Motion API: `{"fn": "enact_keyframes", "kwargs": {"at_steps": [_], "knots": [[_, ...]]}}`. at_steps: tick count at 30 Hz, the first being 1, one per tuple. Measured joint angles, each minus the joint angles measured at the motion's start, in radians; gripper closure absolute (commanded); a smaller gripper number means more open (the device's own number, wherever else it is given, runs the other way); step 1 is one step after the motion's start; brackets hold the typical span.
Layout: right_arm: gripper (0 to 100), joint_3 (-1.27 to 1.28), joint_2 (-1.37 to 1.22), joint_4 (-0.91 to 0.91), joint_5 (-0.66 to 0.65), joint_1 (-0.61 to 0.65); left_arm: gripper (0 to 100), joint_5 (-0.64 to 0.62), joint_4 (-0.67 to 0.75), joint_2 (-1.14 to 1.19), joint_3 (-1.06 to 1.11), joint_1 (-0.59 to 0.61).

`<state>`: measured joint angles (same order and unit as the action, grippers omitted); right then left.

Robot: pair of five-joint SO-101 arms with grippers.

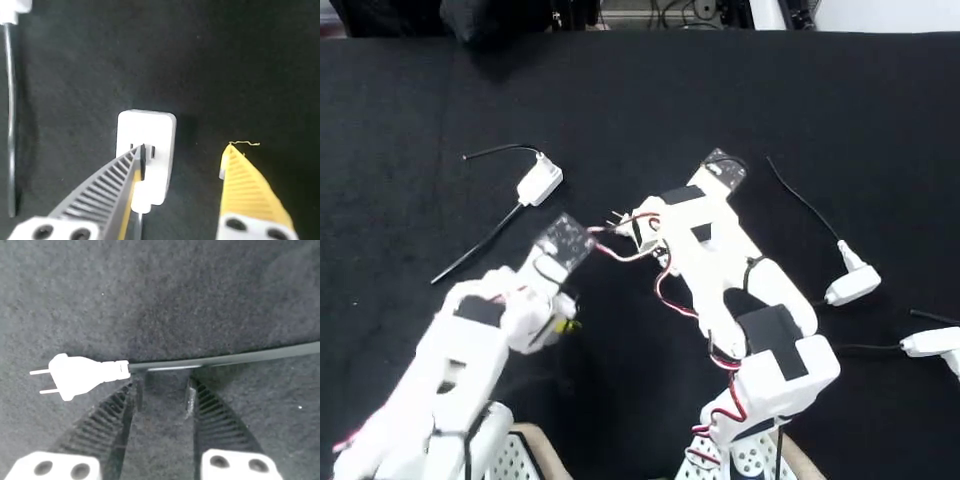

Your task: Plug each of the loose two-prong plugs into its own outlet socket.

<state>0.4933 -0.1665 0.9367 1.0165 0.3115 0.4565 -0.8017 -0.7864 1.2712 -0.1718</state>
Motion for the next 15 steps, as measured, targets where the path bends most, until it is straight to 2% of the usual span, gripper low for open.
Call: {"fn": "enact_keyframes", "kwargs": {"at_steps": [6, 15], "knots": [[83.2, 0.000, 0.000, 0.000, 0.000, 0.000, 75, 0.008, 0.077, 0.226, -0.126, 0.068], [83.2, 0.000, 0.000, 0.000, 0.000, -0.002, 75, 0.075, 0.087, 0.310, -0.152, 0.101]]}}
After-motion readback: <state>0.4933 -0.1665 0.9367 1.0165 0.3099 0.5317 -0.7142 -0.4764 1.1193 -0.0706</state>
